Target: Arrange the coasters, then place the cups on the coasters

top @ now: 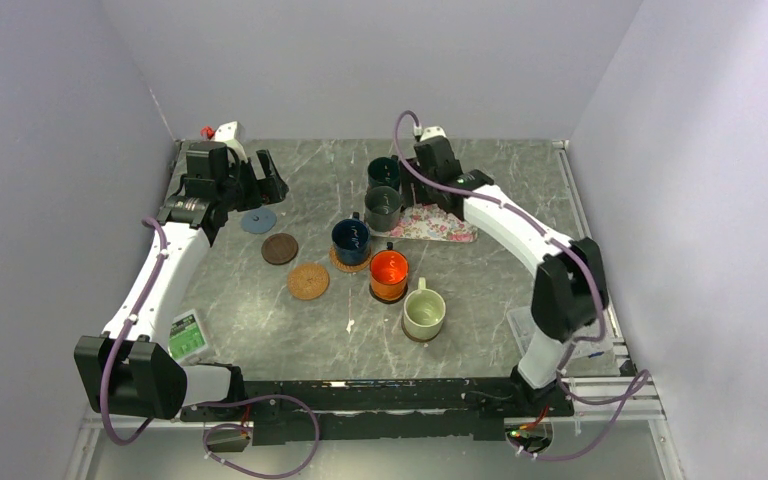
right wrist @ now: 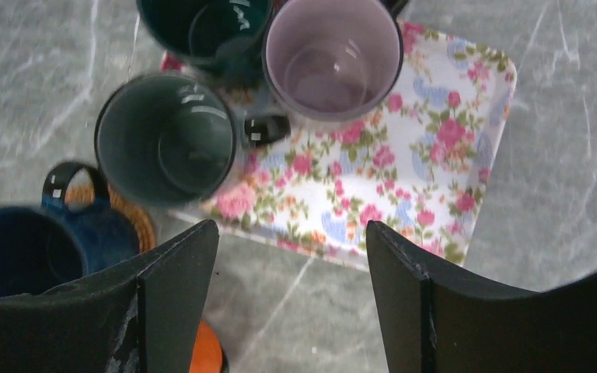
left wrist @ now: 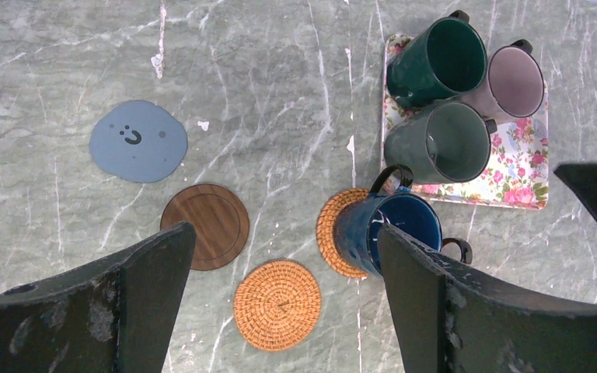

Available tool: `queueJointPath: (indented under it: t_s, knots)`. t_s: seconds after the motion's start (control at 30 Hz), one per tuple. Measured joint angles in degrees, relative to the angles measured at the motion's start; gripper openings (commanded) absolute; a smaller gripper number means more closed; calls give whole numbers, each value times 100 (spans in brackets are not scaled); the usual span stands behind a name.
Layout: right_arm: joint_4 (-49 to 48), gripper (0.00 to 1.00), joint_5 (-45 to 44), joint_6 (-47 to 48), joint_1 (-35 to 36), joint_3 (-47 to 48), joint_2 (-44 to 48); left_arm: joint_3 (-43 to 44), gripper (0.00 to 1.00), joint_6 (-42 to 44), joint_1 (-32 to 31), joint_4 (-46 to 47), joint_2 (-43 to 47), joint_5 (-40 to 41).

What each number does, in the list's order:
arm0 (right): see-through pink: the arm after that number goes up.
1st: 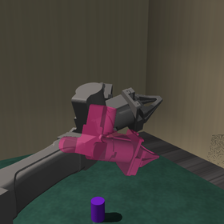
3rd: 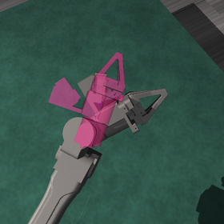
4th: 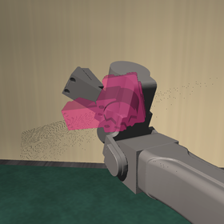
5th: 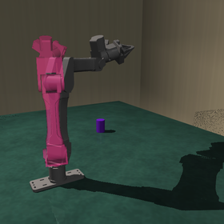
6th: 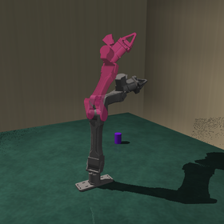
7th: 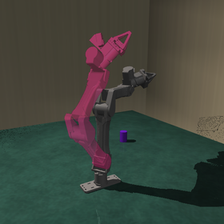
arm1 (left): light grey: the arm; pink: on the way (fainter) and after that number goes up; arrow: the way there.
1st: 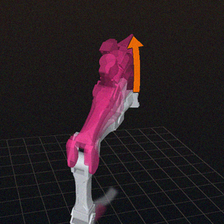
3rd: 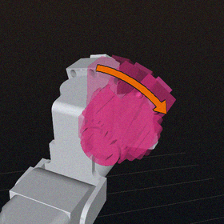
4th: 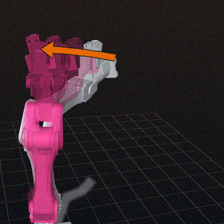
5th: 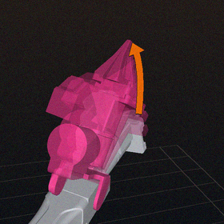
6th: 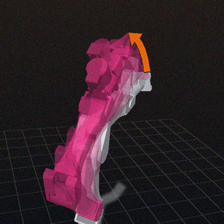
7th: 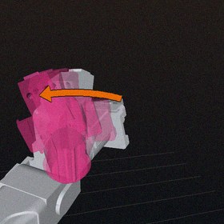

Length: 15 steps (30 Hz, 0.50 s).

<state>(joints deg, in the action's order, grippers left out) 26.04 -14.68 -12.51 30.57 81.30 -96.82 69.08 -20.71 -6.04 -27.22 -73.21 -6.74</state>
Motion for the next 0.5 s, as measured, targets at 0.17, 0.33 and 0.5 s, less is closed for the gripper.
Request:
queueJointPath:
  t_s: [0.17, 0.33, 0.5]
  knots:
    - [-138, 69, -2, 92, -251, 730, -863, 0, 94, 0, 0, 0, 0, -17]
    - [-76, 62, -136, 116, -592, 1296, -1512, 0, 94, -2, 0, 0, 0, -72]
    - [35, 62, -304, 212, -833, 1958, -2133, 0, 94, -4, 0, 0, -2, -105]
